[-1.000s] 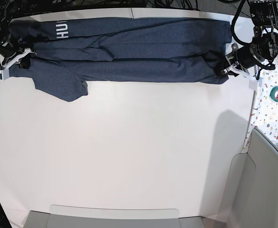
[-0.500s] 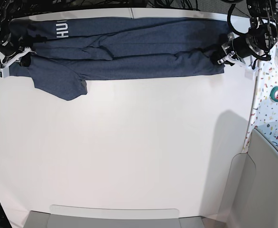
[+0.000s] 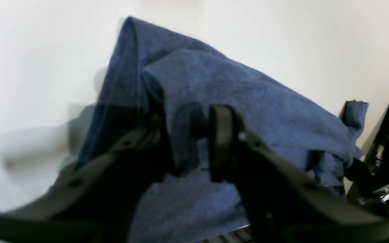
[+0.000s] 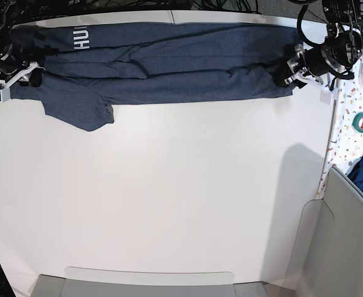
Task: Layout the t-shirt on the table in an organized manner, then fold the t-shirt properly
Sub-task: 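Lower the folded hem onto the shoulder edge with both grippers, then grasp the hanging sleeve with the right gripper and tuck it onto the fold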
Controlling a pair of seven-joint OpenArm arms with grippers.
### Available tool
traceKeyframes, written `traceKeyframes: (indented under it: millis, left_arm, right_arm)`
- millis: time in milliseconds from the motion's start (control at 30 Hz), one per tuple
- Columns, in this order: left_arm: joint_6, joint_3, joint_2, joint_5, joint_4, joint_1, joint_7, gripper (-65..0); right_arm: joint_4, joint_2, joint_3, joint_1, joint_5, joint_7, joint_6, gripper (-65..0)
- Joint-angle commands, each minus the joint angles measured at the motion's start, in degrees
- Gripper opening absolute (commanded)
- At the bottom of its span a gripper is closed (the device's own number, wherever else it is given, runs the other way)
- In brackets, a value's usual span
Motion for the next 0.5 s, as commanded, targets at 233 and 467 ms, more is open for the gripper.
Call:
traceKeyframes:
  millis: [233, 467]
  left_arm:
    - [0.06, -4.52, -0.71, -1.10, 0.78, 0.10, 0.46, -44.0]
    - [0.06, -4.52, -0.71, -1.01, 0.78, 0.01, 0.46, -44.0]
  right_arm:
    - [9.50, 1.40, 10.95, 2.99, 0.75, 0.48, 0.28, -40.7]
    - [9.42, -0.98, 12.18, 14.33, 0.31, -10.51, 0.28, -40.3]
